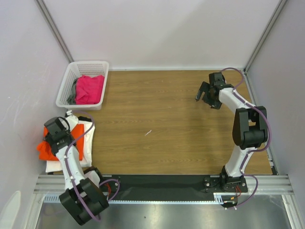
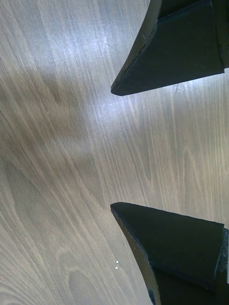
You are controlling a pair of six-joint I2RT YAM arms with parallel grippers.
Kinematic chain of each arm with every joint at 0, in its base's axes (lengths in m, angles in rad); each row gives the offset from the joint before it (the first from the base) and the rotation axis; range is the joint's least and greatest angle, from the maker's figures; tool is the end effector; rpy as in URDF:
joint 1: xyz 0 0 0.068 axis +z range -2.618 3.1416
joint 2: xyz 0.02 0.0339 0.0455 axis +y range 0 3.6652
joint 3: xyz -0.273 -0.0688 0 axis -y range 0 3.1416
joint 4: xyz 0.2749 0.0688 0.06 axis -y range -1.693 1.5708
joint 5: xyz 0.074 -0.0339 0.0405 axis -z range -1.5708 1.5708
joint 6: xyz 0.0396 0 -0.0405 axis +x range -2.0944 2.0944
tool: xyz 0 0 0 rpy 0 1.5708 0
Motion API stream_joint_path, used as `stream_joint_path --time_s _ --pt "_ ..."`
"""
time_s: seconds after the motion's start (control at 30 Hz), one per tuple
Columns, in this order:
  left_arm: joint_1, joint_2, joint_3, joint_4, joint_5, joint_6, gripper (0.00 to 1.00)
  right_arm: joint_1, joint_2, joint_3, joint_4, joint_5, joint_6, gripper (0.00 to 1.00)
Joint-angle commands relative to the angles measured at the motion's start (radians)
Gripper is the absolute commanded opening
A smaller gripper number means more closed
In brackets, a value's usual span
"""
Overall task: Fold and stack the t-shirts
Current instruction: Neatly place the folded tshirt to the corner
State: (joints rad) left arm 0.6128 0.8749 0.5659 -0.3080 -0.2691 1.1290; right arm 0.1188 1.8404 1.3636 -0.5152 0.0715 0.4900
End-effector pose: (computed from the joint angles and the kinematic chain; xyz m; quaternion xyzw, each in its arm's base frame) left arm 0.1711 0.1332 0.2317 0.1652 0.8669 0.4247 0.2018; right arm 0.4239 0.0477 0.2088 0.1868 0.9395 0.0528 0.2823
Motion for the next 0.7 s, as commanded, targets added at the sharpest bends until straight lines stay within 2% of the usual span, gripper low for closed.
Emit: stream_joint_path --time_s 0.0,0.1,0.13,0.2,0.23,0.27,0.33,0.37,0.43,0.47,0.53,0.57,0.63,0.67 --pt "-0.010 -0.069 -0.012 -0.019 0.044 -0.046 0.49 0.002 0.002 0.038 0.001 0.016 0.007 1.00" --pt "-0.010 -0.086 0.043 -0.031 0.036 -0.116 0.61 0.005 0.010 0.051 0.000 0.007 0.001 1.00" --pt "-0.013 -0.086 0.066 -0.042 0.039 -0.142 0.71 0.007 0.010 0.052 0.000 0.001 -0.002 1.00" --pt "-0.027 -0.076 0.175 -0.083 0.083 -0.233 0.76 0.007 0.010 0.052 -0.002 0.001 -0.005 1.00" --pt "-0.037 -0.073 0.219 -0.139 0.108 -0.268 0.82 0.007 0.007 0.049 -0.003 0.001 -0.005 1.00" --pt "-0.053 -0.068 0.300 -0.161 0.137 -0.361 0.84 0.007 -0.003 0.049 -0.003 -0.001 -0.005 1.00" --pt "-0.111 -0.045 0.368 -0.203 0.177 -0.475 0.90 0.016 -0.013 0.051 0.006 -0.015 -0.022 1.00" --pt "-0.136 -0.030 0.427 -0.212 0.171 -0.618 0.91 0.024 -0.024 0.055 0.018 -0.015 -0.034 1.00" --pt "-0.206 0.028 0.488 -0.294 0.183 -0.765 0.93 0.064 -0.041 0.072 0.026 -0.001 -0.082 1.00" --pt "-0.244 0.048 0.529 -0.327 0.200 -0.898 0.92 0.082 -0.044 0.078 0.027 0.005 -0.094 1.00" --pt "-0.304 0.105 0.549 -0.413 0.188 -1.021 0.83 0.113 -0.053 0.083 0.029 0.011 -0.105 1.00" --pt "-0.380 0.120 0.560 -0.443 0.159 -1.158 0.82 0.119 -0.056 0.081 0.033 0.011 -0.102 1.00" --pt "-0.451 0.144 0.545 -0.528 0.113 -1.315 0.82 0.120 -0.069 0.074 0.037 -0.007 -0.090 1.00" --pt "-0.508 0.138 0.501 -0.542 0.111 -1.459 0.83 0.119 -0.075 0.068 0.031 -0.010 -0.085 1.00"
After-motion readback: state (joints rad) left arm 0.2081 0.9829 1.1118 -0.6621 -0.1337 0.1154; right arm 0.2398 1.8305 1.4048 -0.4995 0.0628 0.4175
